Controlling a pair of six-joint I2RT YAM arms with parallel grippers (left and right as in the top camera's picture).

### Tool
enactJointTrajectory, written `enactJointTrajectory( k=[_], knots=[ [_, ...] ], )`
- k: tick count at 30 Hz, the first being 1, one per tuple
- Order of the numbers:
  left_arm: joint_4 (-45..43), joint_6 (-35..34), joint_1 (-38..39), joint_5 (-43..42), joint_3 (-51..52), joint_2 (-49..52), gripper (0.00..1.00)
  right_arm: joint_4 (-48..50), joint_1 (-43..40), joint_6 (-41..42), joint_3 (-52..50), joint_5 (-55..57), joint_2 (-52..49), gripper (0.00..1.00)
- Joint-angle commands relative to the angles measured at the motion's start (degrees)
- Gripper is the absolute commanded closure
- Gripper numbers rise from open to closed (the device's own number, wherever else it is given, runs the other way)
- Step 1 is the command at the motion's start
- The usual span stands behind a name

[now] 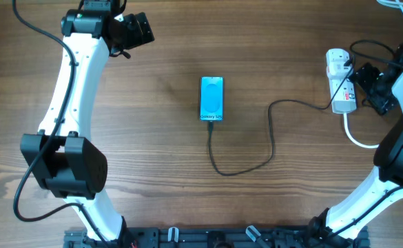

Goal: Plug charger to phone and switch on socket
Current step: 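Press the red switch on the white power strip with the right gripper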

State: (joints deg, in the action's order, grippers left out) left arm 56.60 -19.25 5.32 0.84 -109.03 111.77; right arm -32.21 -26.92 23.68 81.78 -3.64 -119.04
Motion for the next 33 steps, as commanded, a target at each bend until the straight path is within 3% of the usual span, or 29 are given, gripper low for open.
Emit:
enactJointTrajectory(
  k=[1, 28, 33],
  knots=[
    [0.02, -0.55, -0.31, 0.76, 0.26, 0.2, 0.0, 1.14, 0.13, -0.98, -0.74, -1.81, -1.51, 0.0],
    [0.02, -0.55, -0.31, 0.76, 0.26, 0.2, 0.0, -1.01, 3.13, -1.66, -1.66, -2.27, -1.99, 0.0],
    [0.02, -0.55, -0.31, 0.76, 0.26, 0.2, 0.0, -10.6, 1.66, 2.93, 0.0, 7.74, 2.12, 0.0]
  ],
)
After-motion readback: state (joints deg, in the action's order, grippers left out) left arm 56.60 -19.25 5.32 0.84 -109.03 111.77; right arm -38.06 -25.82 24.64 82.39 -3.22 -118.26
